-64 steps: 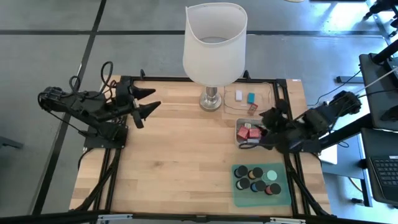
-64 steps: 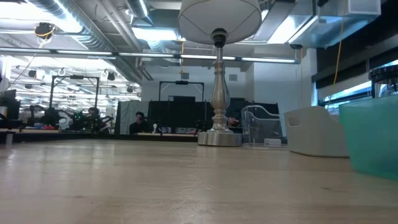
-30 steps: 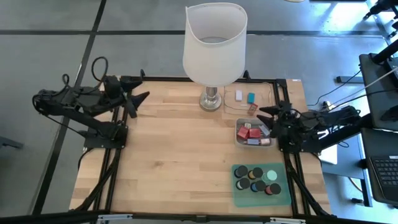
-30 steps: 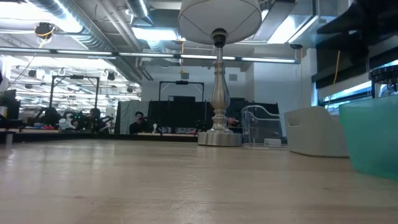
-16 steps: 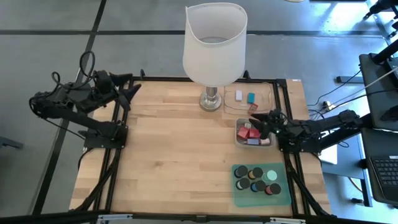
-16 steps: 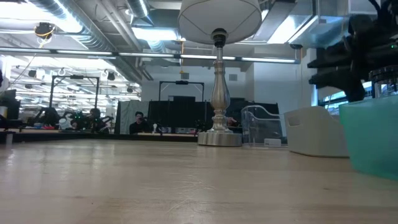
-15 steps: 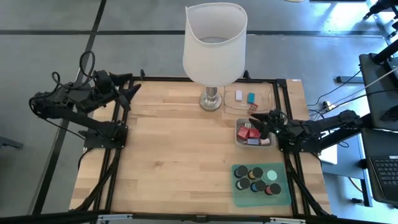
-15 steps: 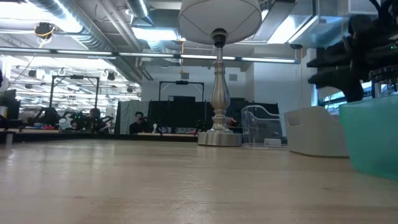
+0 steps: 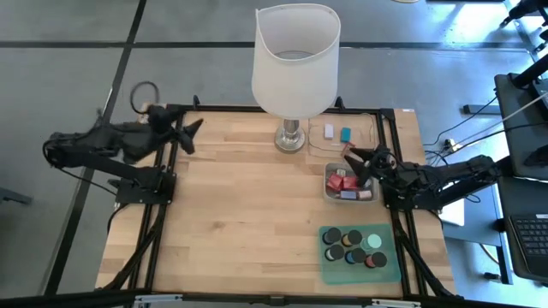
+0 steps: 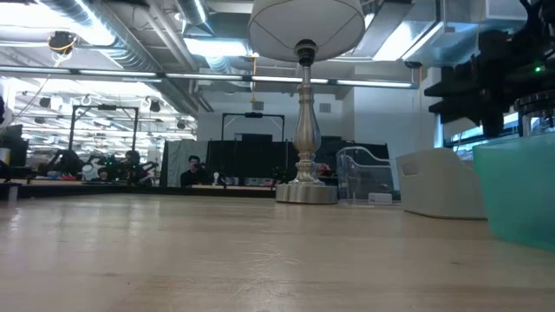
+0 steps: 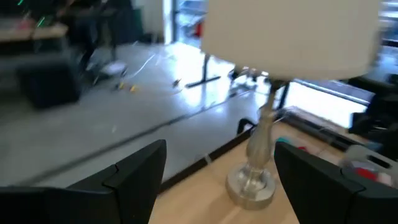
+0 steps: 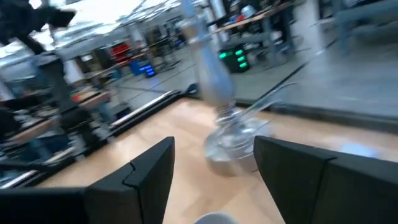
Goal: Pick & Place Office items
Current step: Return to Home Position
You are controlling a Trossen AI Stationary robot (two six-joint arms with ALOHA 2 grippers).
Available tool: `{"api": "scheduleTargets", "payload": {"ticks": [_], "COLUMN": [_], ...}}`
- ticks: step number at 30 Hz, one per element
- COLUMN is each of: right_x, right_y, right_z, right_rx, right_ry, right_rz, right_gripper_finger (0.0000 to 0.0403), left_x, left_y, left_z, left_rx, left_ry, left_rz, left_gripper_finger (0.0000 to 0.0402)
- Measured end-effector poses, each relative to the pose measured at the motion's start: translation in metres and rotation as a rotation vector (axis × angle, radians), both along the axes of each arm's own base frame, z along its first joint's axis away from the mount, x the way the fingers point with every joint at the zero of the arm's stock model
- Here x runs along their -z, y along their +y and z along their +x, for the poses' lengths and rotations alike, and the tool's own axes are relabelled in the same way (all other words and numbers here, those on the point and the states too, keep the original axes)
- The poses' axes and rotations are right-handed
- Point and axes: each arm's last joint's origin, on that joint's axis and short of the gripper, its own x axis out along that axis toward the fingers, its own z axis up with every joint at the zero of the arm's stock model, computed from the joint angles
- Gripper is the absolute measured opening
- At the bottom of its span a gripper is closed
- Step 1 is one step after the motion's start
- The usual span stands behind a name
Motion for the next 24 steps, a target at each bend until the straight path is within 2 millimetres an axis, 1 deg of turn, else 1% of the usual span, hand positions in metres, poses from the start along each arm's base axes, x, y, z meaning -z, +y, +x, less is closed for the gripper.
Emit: {"api": "scheduleTargets", "payload": {"ticks": [4, 8, 11, 13, 15, 18, 21, 24], "right_x": [0.000, 0.000, 0.000, 0.000, 0.001, 0.001, 0.001, 0.001], "right_y": [-0.003, -0.005, -0.005, -0.006, -0.006, -0.006, -0.006, -0.006], "right_z": [-0.001, -0.001, -0.001, -0.001, 0.000, 0.000, 0.000, 0.000], "right_rx": [0.083, 0.103, 0.087, 0.083, 0.072, 0.057, 0.040, 0.037], "right_ry": [0.014, 0.027, 0.030, 0.035, 0.045, 0.049, 0.049, 0.050], "right_rz": [-0.027, -0.044, -0.049, -0.053, -0.063, -0.066, -0.065, -0.065], "right_gripper_finger": [0.0222, 0.0222, 0.0222, 0.0222, 0.0222, 0.0222, 0.0222, 0.0222], "left_x": [0.043, 0.086, 0.110, 0.127, 0.137, 0.150, 0.152, 0.154], "left_y": [0.003, 0.005, 0.009, 0.014, 0.018, 0.022, 0.024, 0.026], "left_z": [0.014, 0.030, 0.031, 0.025, 0.017, 0.006, -0.003, -0.011], "left_rx": [-0.107, -0.148, -0.208, -0.260, -0.278, -0.252, -0.178, -0.130], "left_ry": [-0.025, -0.079, -0.131, -0.176, -0.247, -0.340, -0.452, -0.526], "left_rz": [-0.108, -0.178, -0.177, -0.200, -0.227, -0.244, -0.205, -0.144], "left_gripper_finger": [0.0297, 0.0297, 0.0297, 0.0297, 0.0297, 0.0297, 0.0297, 0.0297]}}
